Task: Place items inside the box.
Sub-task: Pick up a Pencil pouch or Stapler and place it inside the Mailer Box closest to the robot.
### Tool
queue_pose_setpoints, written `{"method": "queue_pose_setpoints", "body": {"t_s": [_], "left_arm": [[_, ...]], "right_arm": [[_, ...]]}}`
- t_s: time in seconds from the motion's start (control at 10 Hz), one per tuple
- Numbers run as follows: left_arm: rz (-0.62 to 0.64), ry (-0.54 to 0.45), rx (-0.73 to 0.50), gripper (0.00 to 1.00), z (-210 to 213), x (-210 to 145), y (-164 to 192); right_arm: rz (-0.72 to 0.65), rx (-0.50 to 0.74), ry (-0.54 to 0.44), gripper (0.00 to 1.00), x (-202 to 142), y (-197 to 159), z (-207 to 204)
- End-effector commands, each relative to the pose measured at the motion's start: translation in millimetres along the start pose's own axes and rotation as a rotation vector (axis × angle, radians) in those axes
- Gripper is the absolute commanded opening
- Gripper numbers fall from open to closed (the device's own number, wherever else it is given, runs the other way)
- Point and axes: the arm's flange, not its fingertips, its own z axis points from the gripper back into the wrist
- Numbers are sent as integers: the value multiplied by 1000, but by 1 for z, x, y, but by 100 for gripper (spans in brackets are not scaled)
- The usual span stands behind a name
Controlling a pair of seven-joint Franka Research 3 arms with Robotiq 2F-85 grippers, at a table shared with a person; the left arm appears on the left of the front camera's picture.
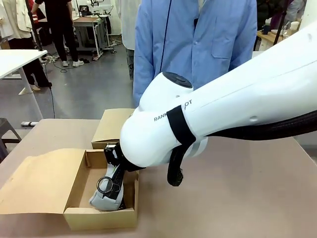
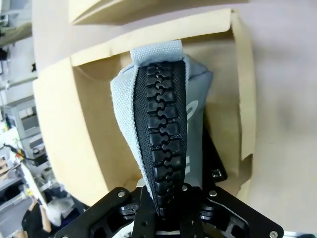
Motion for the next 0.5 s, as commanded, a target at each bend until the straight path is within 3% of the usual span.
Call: {"method": "queue_pose_setpoints", "body": {"t_s": [0.0,0.4], "left_arm": [[-17,-6,-17,100,0,-2,0],[-17,-6,-17,100,0,-2,0]], "right_arm": [[-13,-68,-23,5,-5,11,-12],[13,-84,-13,5,-4,9,-20]]}}
